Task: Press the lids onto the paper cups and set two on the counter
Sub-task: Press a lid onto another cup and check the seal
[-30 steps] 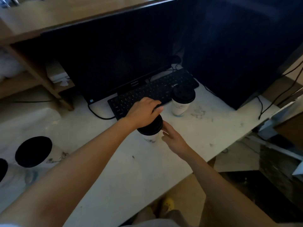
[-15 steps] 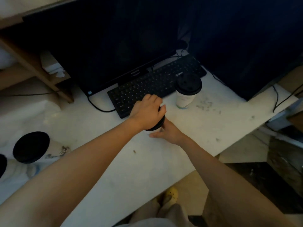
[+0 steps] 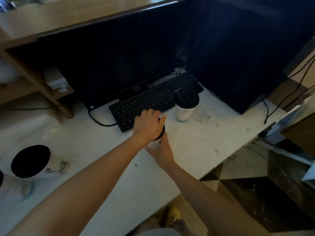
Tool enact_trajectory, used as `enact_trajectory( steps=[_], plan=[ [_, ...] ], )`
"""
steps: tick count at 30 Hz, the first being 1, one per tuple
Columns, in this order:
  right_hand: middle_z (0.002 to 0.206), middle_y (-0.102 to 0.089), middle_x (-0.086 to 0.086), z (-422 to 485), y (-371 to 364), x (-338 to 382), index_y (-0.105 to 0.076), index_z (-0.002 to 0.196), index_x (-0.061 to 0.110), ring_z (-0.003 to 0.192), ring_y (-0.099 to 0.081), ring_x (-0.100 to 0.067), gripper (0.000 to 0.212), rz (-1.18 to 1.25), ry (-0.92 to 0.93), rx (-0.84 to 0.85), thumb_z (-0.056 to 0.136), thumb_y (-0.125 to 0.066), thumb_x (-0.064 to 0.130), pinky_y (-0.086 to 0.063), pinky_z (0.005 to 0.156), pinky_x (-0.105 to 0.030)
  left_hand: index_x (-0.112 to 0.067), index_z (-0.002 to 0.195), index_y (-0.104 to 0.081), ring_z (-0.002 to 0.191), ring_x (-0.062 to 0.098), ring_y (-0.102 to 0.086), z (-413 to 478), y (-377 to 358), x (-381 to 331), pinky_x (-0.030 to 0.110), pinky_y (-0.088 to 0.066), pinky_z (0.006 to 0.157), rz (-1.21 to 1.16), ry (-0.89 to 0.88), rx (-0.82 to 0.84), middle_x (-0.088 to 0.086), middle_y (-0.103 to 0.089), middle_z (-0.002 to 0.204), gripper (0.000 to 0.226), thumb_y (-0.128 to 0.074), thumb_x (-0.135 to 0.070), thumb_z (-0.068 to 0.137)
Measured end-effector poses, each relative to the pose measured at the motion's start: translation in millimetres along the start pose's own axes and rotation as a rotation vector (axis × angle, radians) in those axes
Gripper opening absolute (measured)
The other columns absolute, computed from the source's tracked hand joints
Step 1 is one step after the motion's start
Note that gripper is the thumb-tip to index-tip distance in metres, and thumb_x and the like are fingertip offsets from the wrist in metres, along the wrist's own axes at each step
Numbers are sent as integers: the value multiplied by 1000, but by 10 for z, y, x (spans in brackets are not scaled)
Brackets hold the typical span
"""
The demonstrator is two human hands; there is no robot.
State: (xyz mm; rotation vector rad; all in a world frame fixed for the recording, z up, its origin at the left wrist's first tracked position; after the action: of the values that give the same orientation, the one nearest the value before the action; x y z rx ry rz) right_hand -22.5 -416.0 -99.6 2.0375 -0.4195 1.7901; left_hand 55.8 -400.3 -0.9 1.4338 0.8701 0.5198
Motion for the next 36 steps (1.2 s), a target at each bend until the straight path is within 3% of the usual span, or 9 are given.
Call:
enact_trajectory(
  steps=[3, 5, 8, 13, 17, 22, 28, 33, 36],
  plan=[
    [126, -42, 10, 24, 64, 29, -31, 137, 13, 121, -44, -11, 71, -54, 6, 78, 80, -70, 1, -34, 83, 5, -24, 129, -53, 121, 20, -46, 19, -12, -27, 38, -40, 94, -32, -154, 35, -1, -54, 133, 46, -23, -42, 100],
    [128, -40, 16, 111, 60, 22, -27, 141, 15, 123, -40, -2, 79, -91, -8, 193, 78, -73, 6, -32, 88, 2, -25, 128, -55, 121, 17, -46, 12, -42, -82, 36, -40, 94, -51, -245, 107, -4, -55, 134, 44, -24, -41, 101],
    [131, -44, 10, 194, 18, -17, -28, 140, 23, 124, -43, -8, 87, -96, -69, 255, 72, -80, 13, -37, 97, -19, -23, 128, -56, 124, 18, -46, 25, -8, -123, 38, -39, 100, -74, -301, 106, -3, -55, 135, 43, -26, -39, 101],
    [113, -52, 12, 158, -2, 39, -44, 128, 9, 102, -52, 0, 78, -85, 15, -33, 61, -86, 11, -37, 80, 3, -20, 132, -49, 122, 26, -46, 99, 14, 101, 44, -39, 96, -13, -47, 12, 5, -55, 132, 46, -24, -42, 99],
    [118, -45, 17, 201, -41, -25, -37, 134, 10, 107, -46, 5, 80, -69, 3, 106, 68, -81, 4, -33, 83, 6, -18, 123, -53, 113, 25, -48, 99, -25, 91, 40, -45, 84, -7, -49, 19, 6, -57, 123, 42, -22, -35, 99],
    [129, -39, 12, 300, -66, -91, -29, 141, 15, 120, -38, -1, 86, -148, -35, 296, 71, -80, 12, -29, 82, 9, -15, 123, -52, 111, 25, -48, 118, -20, 72, 42, -49, 81, 45, -76, -16, 6, -57, 122, 41, -22, -31, 99],
    [123, -43, 11, 293, -63, -60, -33, 130, 22, 115, -42, -3, 74, -125, -31, 253, 73, -78, 7, -32, 80, 7, -16, 125, -52, 113, 24, -47, 143, -27, 64, 41, -48, 84, 56, -118, -18, 5, -55, 126, 43, -23, -32, 99],
    [119, -48, 12, 216, 9, 69, -38, 130, 22, 109, -47, -4, 73, -99, -53, 198, 71, -79, 9, -38, 74, 4, -22, 130, -48, 120, 22, -43, 149, -4, 29, 38, -42, 93, -43, -155, 121, 4, -52, 132, 42, -21, -35, 101],
    [112, -54, 14, 205, 170, 309, -43, 119, 28, 96, -54, 8, 64, -110, -9, 152, 71, -80, 10, -42, 73, -2, -19, 131, -49, 124, 24, -41, 190, 256, -24, 38, -36, 99, -203, -161, 161, 7, -51, 133, 46, -21, -39, 101]
  ],
)
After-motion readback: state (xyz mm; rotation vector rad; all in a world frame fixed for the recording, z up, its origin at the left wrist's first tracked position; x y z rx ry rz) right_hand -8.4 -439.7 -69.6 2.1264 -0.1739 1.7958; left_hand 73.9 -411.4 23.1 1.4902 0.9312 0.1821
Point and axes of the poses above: each hand's wrist, its own z-axis towards the middle knuckle, its own y-axis out of the back of the hand, x = y × z, the point moved 10 cm from there along z, towards the middle knuckle
